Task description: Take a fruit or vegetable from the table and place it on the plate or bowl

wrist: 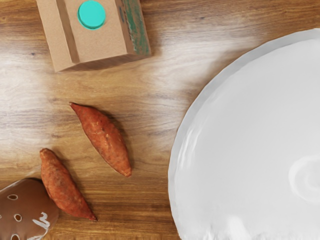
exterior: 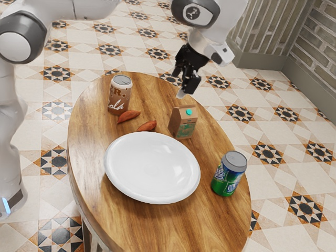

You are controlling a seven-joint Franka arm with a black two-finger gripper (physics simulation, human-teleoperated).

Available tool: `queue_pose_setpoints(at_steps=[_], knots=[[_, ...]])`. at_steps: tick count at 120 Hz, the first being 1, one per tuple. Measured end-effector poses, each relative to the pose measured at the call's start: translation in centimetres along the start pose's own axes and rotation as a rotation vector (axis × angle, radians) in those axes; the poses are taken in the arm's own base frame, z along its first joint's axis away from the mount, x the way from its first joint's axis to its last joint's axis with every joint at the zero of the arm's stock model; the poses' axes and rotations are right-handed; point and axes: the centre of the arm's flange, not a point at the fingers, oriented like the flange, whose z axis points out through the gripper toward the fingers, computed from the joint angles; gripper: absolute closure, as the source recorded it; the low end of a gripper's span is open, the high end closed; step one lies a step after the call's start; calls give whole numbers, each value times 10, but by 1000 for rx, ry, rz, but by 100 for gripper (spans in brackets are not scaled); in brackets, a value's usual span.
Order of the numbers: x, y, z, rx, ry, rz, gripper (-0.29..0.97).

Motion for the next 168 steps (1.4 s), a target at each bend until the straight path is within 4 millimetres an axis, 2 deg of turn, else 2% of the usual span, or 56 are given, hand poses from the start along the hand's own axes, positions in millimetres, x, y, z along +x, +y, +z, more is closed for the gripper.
queue_pose_setpoints(at_steps=[5, 18, 21, 27, 35, 51, 64, 77, 97, 116, 126, 134, 143, 153, 168], knots=[[-9, 14, 24, -24, -60, -2, 0], [-41, 35, 66, -76, -94, -27, 0], [-51, 26, 81, -94, -97, -57, 0], [-64, -6, 110, -142, -98, -157, 0], [-71, -31, 131, -207, -86, -271, 0], [-61, -33, 149, -294, -75, -411, 0], [-57, -32, 150, -328, -67, -503, 0], [-58, -43, 161, -344, -82, -606, 0], [-70, -49, 178, -350, -100, -716, 0], [-62, -47, 200, -232, -75, -731, 0], [-40, -46, 208, -182, -65, -726, 0], [-30, -54, 215, -168, -65, -743, 0], [-29, -64, 224, -161, -71, -763, 0], [-31, -65, 235, -161, -86, -771, 0], [-32, -77, 244, -159, -88, -797, 0]])
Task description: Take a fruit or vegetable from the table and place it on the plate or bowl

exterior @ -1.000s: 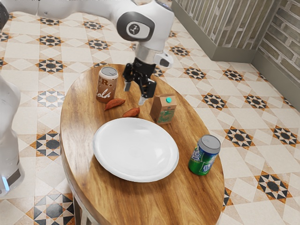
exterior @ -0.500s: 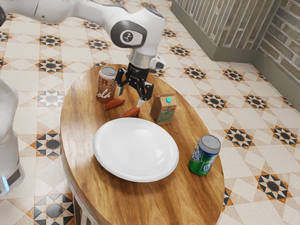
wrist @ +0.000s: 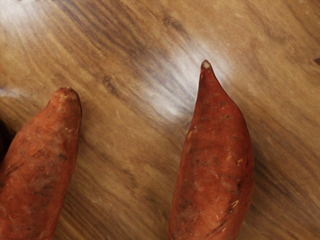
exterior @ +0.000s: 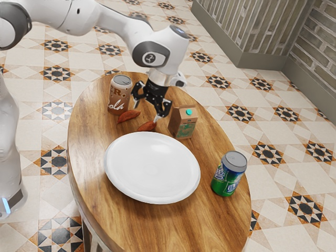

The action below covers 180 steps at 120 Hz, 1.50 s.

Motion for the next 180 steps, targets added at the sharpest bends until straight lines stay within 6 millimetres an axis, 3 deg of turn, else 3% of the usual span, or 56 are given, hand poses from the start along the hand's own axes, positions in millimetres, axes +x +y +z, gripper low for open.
queue_pose_setpoints(at_steps=[20, 46, 130, 148, 169, 180], knots=[[15, 0, 18, 8, 2, -17, 0], [7, 6, 41, 1, -2, 3, 0], [20, 14, 57, -44, 64, 3, 0], [21, 15, 61, -49, 63, -2, 13], [21, 17, 61, -54, 64, -5, 43], [19, 19, 61, -52, 65, -3, 52]])
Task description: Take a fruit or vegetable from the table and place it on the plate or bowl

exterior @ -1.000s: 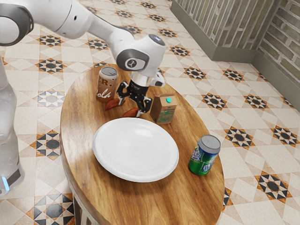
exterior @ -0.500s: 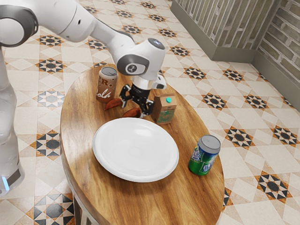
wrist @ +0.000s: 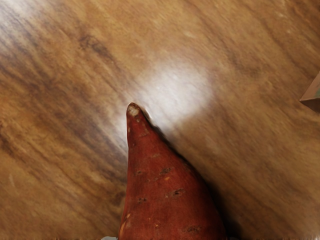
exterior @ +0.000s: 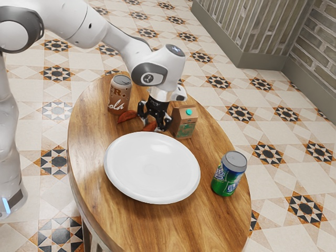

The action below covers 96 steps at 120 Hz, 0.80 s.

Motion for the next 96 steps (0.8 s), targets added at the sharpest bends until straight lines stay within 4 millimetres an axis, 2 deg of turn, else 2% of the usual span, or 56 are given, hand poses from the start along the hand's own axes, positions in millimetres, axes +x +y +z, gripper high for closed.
queue_pose_setpoints(at_steps=[12, 19, 27, 38, 46, 52, 57, 66, 77, 86, 96], knots=[[0, 0, -1, -2, 3, -2, 54], [0, -3, -9, -9, 12, -4, 54], [-5, -7, -32, -28, 32, -2, 55], [-18, -6, -76, -44, 66, 22, 55], [-28, 14, -119, -41, 104, 68, 55], [-35, 43, -149, -29, 126, 122, 55], [-45, 70, -161, -11, 122, 169, 55], [-74, 114, -159, 35, 90, 260, 57], [-115, 157, -132, 77, 0, 353, 57], [-151, 182, -114, 100, -66, 420, 57], [-179, 197, -107, 108, -101, 471, 57]])
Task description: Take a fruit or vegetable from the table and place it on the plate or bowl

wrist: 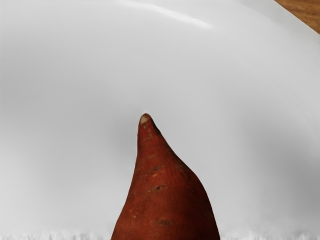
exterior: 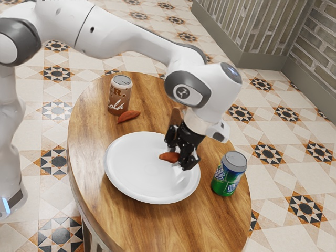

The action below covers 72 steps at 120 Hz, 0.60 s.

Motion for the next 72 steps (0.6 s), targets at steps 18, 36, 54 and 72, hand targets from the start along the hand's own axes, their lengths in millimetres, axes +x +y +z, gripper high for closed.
queue_pose_setpoints(at_steps=[18, 36, 54, 72], knots=[[-1, -4, 3, -4, -32, -6, 57], [23, -38, 7, -17, -56, -79, 23], [38, -60, -26, -50, -4, -109, 8], [41, -127, -147, -68, 248, -52, 3]])
